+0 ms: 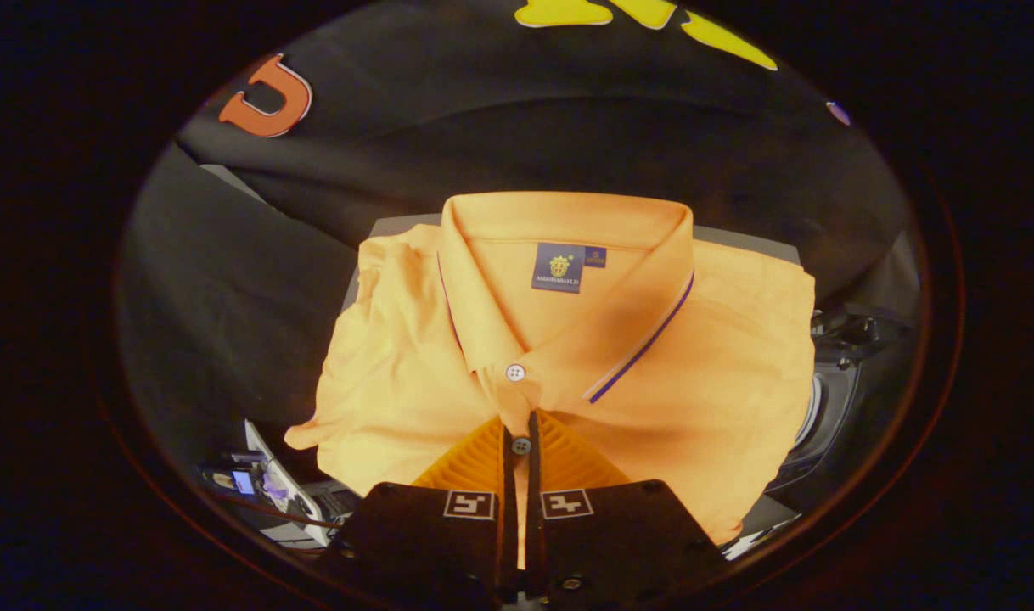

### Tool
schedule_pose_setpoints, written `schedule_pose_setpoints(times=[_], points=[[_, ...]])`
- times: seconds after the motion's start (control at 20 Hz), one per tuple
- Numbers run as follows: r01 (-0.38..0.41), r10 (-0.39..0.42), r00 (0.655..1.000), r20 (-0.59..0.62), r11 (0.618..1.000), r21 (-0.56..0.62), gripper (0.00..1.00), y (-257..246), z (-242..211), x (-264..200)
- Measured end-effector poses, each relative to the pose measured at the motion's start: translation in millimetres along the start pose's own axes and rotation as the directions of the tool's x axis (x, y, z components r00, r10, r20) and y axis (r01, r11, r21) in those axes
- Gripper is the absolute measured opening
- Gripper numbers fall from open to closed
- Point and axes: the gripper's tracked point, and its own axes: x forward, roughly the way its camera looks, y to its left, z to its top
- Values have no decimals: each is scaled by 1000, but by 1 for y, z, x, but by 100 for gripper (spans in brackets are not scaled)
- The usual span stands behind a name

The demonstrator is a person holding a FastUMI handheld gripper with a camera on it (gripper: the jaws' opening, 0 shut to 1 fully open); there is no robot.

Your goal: Put the clothes into the washing machine and then close the washing machine lid.

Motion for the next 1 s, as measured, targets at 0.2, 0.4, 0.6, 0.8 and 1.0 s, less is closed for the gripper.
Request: schedule_pose_setpoints(times=[0.2,0.4,0.6,0.8,1.0], points=[[-69,69,998,-1,998,10,7,5,2,-11],[-121,120,992,34,992,21,7,4,4,-26],[-129,122,988,99,989,66,7,-4,5,-51],[-109,98,986,138,991,76,7,-3,3,-59],[-97,80,982,171,991,91,7,-6,9,-55]])
